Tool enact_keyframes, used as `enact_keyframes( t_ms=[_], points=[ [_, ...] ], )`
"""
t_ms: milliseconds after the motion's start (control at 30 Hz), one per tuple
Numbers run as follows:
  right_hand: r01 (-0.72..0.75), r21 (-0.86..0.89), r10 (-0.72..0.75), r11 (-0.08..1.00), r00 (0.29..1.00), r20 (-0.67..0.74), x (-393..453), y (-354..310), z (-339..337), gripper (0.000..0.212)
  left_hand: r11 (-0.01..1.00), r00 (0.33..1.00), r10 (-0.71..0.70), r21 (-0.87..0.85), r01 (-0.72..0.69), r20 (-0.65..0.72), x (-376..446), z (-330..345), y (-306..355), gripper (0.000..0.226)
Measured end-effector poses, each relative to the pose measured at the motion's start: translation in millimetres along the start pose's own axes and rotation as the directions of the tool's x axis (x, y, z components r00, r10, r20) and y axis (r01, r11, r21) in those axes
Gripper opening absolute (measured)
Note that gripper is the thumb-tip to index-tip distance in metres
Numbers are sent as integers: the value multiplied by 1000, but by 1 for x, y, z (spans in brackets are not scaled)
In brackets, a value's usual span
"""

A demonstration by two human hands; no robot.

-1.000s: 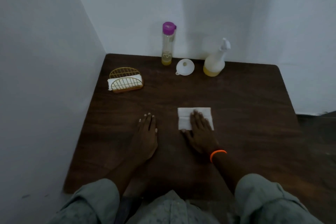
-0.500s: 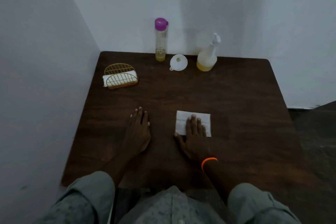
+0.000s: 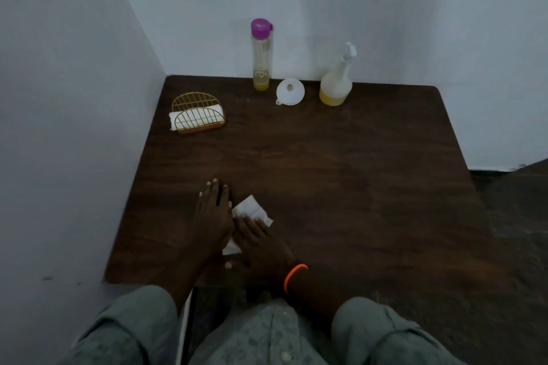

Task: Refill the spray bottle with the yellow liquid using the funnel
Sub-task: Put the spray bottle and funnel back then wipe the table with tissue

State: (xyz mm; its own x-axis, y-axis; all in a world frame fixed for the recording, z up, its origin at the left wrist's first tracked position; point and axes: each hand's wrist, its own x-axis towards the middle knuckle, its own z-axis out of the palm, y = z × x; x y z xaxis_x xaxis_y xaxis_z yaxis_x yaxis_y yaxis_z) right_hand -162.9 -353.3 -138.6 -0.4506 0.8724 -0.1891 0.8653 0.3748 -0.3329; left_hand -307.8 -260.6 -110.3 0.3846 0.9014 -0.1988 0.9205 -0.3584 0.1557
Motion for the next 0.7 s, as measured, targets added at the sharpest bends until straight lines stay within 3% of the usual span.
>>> enact_keyframes(
  t_ms=[100, 200, 400, 567, 700],
  points=[
    [-155, 20, 156, 988, 988, -22, -18, 34, -16, 80, 999, 999, 33, -19, -33, 5, 1, -2, 9, 66],
    [-346, 68, 350, 936, 935, -55, -47, 69, -29, 83, 998, 999, 46, -50, -46, 0, 6, 0, 21, 58],
    [-682, 215, 711, 699, 695, -107, -129, 119, -27, 87, 994, 995, 101, -37, -101, -7, 12, 3, 38, 57],
    [-774, 219, 802, 594, 588, -99, -151, 116, -24, 94, 994, 996, 87, -64, -85, 17, 7, 5, 45, 54],
    [-743, 241, 775, 625, 628, -76, -127, 93, -22, 97, 994, 999, 51, -100, -49, 18, -5, 4, 46, 53]
  ],
)
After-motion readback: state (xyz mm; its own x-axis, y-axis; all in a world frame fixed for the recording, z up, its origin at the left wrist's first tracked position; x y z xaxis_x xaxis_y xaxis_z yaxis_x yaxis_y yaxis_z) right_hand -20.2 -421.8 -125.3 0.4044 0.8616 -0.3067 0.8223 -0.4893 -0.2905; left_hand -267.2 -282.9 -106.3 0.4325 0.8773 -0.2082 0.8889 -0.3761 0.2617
